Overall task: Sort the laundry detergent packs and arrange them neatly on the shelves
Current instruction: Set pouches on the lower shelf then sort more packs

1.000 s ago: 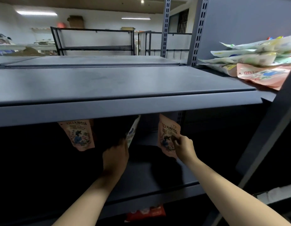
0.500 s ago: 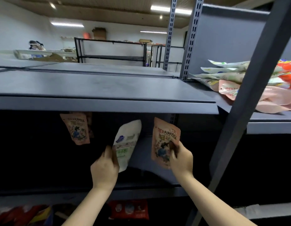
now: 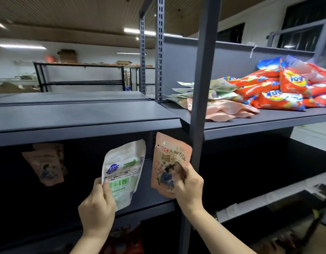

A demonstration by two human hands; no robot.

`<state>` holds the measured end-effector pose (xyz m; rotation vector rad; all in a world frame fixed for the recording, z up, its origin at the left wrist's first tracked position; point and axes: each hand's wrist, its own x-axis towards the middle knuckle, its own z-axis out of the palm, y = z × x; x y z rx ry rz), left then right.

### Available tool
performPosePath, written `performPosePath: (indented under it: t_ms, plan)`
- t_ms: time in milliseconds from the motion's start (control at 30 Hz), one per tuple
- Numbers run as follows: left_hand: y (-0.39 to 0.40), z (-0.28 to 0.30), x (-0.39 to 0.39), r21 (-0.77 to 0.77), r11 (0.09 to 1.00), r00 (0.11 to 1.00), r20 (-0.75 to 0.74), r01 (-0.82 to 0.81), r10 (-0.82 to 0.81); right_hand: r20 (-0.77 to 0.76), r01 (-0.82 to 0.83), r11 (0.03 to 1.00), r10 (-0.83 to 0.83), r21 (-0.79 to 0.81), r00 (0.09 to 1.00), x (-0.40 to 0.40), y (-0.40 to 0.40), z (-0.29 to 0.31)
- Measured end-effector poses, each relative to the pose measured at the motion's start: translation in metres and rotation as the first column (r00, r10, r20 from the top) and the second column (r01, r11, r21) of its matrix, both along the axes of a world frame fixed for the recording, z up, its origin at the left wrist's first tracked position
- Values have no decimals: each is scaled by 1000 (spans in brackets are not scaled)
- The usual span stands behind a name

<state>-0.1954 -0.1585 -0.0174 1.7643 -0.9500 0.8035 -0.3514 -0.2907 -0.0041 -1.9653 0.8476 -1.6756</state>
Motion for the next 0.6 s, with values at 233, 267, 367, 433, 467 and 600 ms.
performPosePath:
  t_ms: [233,267,367,433,467,600]
  plan:
    - [-5,30,-54,-143,986,991,114,84,-68,218,138,988,-120,-71,969,-49,-9,35]
    - [-7,36,-60,-159,983,989,128,89,-69,236,146,986,-123,-83,964,-56,-14,41]
    - [-14,51,-79,-197,975,987,142,100,-72,278,163,981,-127,-109,952,-76,-33,58]
    - [-22,63,-94,-255,961,986,151,110,-72,326,151,983,-110,-103,939,-89,-48,70]
    - [-27,70,-102,-285,951,984,160,118,-74,349,141,985,-99,-98,932,-96,-56,76]
    - [-60,92,-144,-374,923,984,178,92,-26,406,115,990,-73,-80,911,-126,-95,100]
